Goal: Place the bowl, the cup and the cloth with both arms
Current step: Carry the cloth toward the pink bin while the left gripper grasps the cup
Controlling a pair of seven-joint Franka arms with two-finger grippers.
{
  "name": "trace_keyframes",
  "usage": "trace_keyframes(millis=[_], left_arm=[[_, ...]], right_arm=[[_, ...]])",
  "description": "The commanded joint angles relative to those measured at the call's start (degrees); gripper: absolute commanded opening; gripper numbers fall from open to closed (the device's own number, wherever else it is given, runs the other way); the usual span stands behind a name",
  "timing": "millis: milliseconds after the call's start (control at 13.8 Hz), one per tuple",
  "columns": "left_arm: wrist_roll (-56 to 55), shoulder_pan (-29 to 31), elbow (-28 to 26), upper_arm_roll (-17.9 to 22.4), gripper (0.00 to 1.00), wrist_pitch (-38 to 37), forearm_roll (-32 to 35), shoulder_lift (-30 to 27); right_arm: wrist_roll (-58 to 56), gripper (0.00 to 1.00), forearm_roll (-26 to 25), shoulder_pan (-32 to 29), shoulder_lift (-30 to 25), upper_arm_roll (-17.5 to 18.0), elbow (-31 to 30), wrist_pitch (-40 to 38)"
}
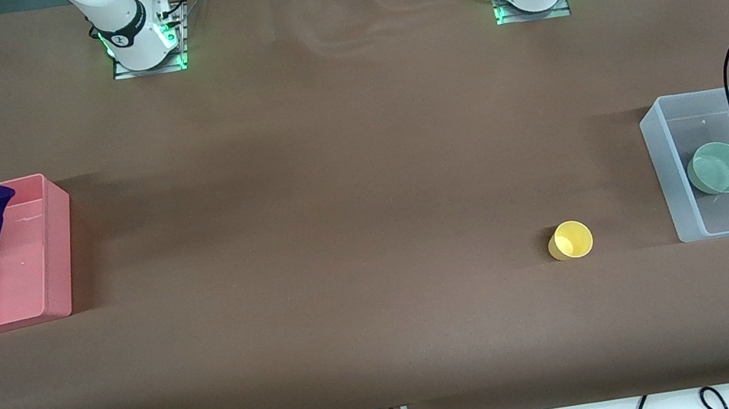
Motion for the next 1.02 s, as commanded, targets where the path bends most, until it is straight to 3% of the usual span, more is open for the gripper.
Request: trace_keyframes(millis=[0, 291, 436, 654, 799, 944], left_arm=[[-11.2, -1.8, 3.7, -3.7, 1.0, -7.6, -0.9, -1.2], [-36.3, -10.0, 4.6, -3.8, 1.0, -7.8, -1.1, 0.8], [-47.4, -12.6, 5.9, -3.7, 1.0, -3.5, -1.3, 4.2], [-54.4, -14.1, 6.0, -3.8, 1.0, 6.2, -5.3, 8.2], [-56.3, -15.2, 5.5, -3.7, 1.0, 9.2, -9.9, 10.0], [-56.3, -15.3, 5.5, -3.7, 0.98, 11.2, -10.0, 12.1]], right_arm=[[-0.3, 0.0, 0.0, -0.8, 0.8, 0.1, -6.1, 7.0], [0.2, 0.0, 1.0, -1.4, 1.9, 0.1, -12.8, 15.1], [0.0, 0.0, 1.1, -1.8, 2.8, 0.1, -15.2, 19.4], [-0.9, 0.0, 0.9, -2.0, 5.4, -0.8, -16.4, 23.7], [-3.0, 0.0, 0.9, -2.8, 6.5, -0.8, -16.6, 25.1], [-4.3, 0.0, 0.9, -4.1, 7.4, -0.8, -16.6, 26.6]])
